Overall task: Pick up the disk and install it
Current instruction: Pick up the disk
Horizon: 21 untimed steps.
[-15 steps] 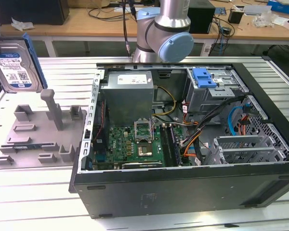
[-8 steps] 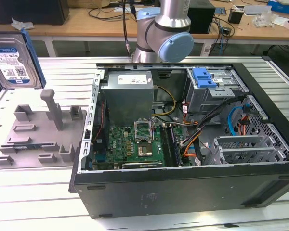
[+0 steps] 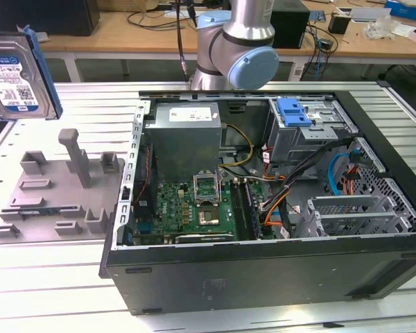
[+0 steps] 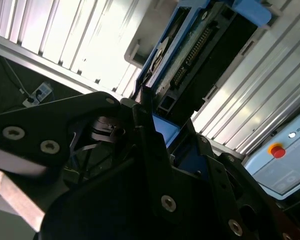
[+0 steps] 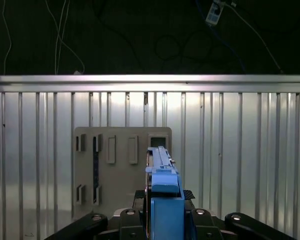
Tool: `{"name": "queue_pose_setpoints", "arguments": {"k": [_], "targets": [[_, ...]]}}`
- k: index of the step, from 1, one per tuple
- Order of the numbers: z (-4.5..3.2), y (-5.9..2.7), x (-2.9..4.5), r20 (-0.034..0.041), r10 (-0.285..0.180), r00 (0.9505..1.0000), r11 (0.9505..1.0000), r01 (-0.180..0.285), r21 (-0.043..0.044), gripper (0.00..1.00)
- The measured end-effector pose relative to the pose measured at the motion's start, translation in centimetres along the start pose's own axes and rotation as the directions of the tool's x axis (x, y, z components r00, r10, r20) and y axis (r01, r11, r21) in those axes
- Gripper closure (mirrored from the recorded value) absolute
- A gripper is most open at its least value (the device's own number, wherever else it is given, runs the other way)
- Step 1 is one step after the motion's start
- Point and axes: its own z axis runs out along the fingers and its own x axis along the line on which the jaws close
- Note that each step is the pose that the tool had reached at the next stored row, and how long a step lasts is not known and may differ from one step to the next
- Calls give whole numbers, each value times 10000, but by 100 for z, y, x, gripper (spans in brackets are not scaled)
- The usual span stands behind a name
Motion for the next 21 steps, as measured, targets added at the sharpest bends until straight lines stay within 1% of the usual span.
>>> {"name": "queue_pose_setpoints", "arguments": {"k": [1,5,9,12,13,14,18,21], "targets": [[-22,0,1,0,0,10000,10000,0,0,63],[-158,0,9,-2,0,10000,10000,0,0,63],[-218,0,12,-3,0,10000,10000,0,-1,63],[-283,0,15,-3,0,10000,10000,0,0,63],[-321,0,17,-3,0,10000,10000,0,0,63],[-343,0,19,-3,1,10000,10000,-1,0,63],[-390,-1,21,-4,0,10000,10000,0,0,63],[-398,-1,22,-4,0,10000,10000,0,1,63]]}}
